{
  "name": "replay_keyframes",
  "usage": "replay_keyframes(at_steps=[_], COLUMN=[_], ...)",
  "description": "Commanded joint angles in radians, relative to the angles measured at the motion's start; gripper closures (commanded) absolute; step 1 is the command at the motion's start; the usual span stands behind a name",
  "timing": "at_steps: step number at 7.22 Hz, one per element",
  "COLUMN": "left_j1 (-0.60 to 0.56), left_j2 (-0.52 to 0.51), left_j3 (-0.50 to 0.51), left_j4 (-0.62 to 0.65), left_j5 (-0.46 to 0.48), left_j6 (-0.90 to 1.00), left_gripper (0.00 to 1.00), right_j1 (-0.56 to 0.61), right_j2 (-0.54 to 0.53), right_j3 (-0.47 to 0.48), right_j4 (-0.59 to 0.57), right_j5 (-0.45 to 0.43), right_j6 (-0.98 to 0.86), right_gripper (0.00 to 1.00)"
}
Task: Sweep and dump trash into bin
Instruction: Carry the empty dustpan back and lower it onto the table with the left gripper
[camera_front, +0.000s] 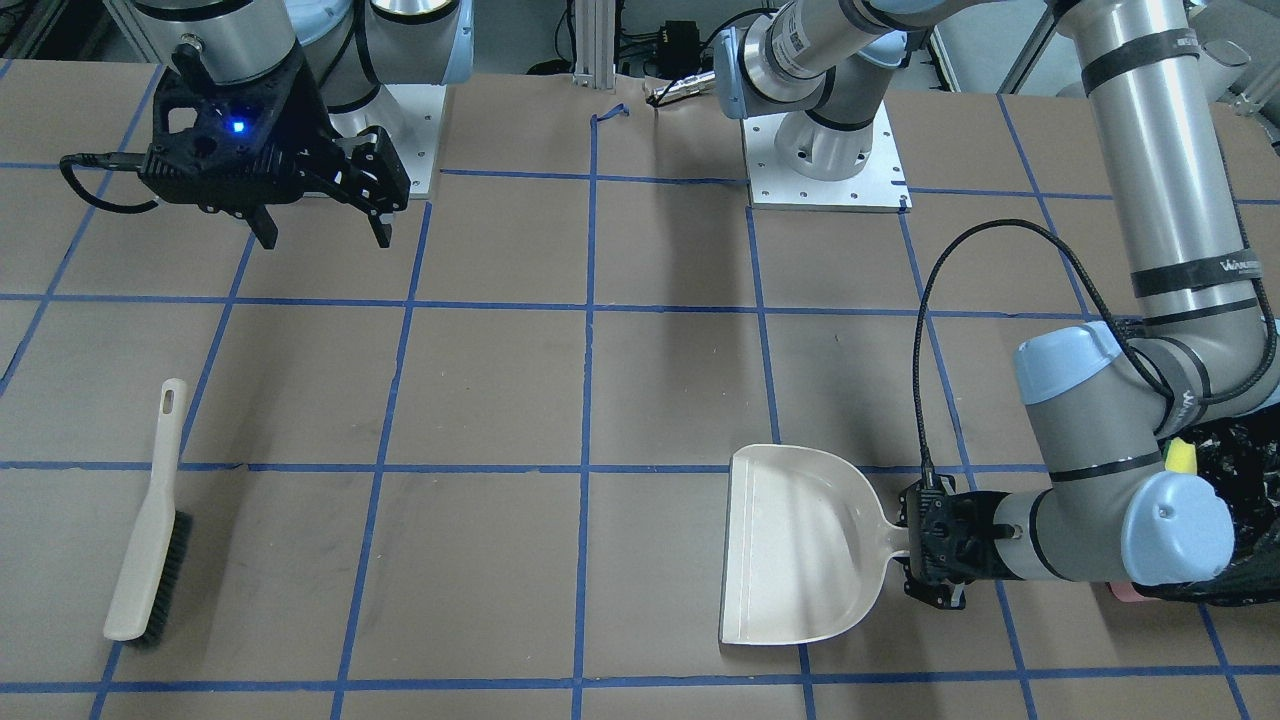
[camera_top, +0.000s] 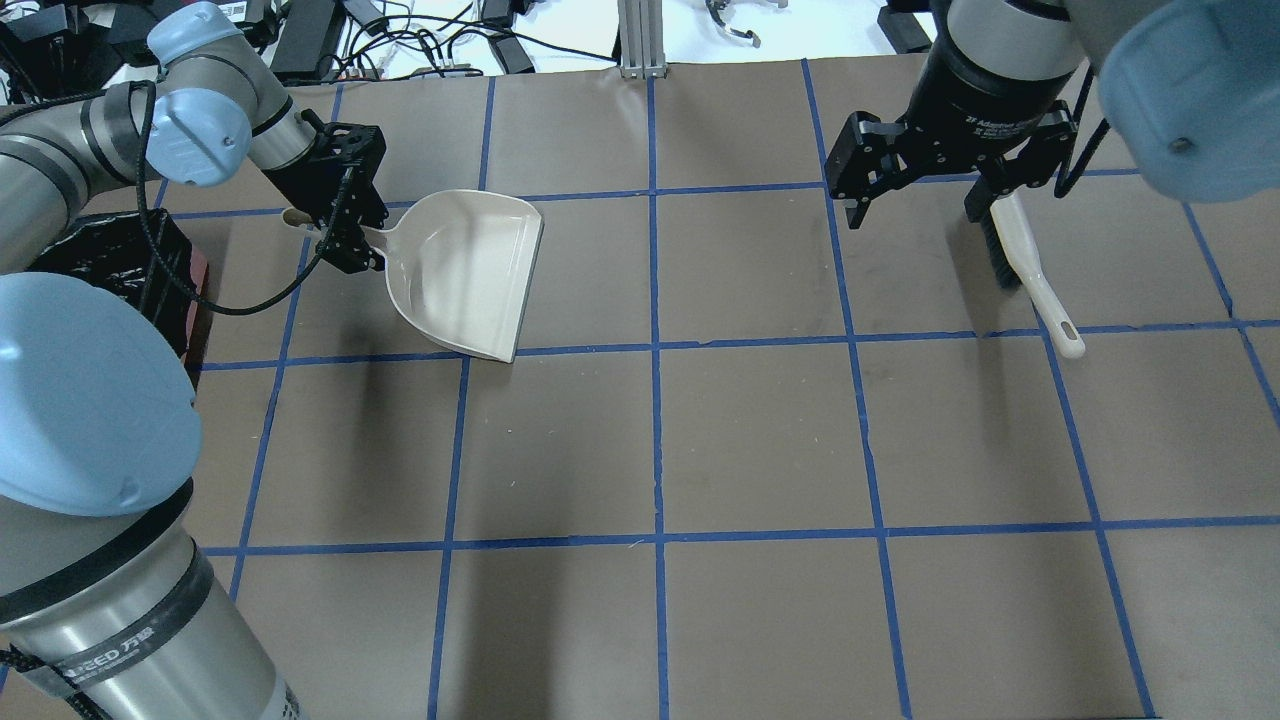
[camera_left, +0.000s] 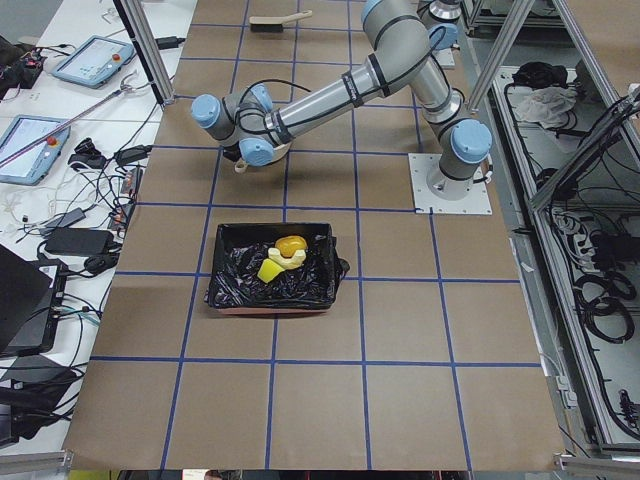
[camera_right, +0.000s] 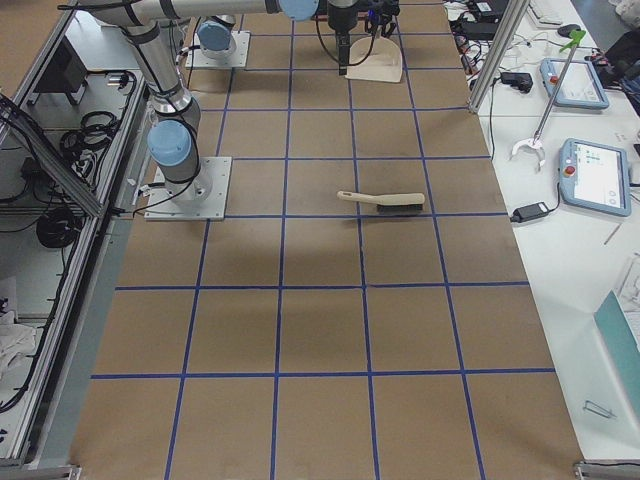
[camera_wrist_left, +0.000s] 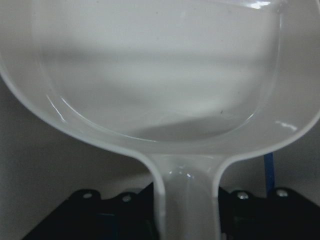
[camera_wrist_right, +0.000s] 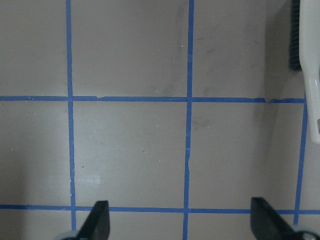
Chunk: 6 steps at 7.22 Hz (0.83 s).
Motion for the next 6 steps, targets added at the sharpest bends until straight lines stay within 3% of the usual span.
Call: replay_keyframes(at_steps=[1,4,6], left_j1=[0.002,0.002,0.001], left_j2=[-0.002,-0.002,-0.002], left_j3=[-0.003,-0.003,-0.013], left_j4=[0.004,0.003,0.004], left_j5=[0.0,0.001,-0.002], left_j6=[-0.002,-0.009,-0.011], left_gripper=[0.67,0.53,0.32], right_j1=[0.0,0.0,0.0], right_j2=[0.0,-0.002,-0.002], right_j3=[0.0,0.0,0.0], right_j4=[0.001,0.001,0.001], right_j5=[-0.001,0.001,0.001], right_j6=[-0.001,-0.003,-0.003], right_gripper=[0.0,0.0,0.0])
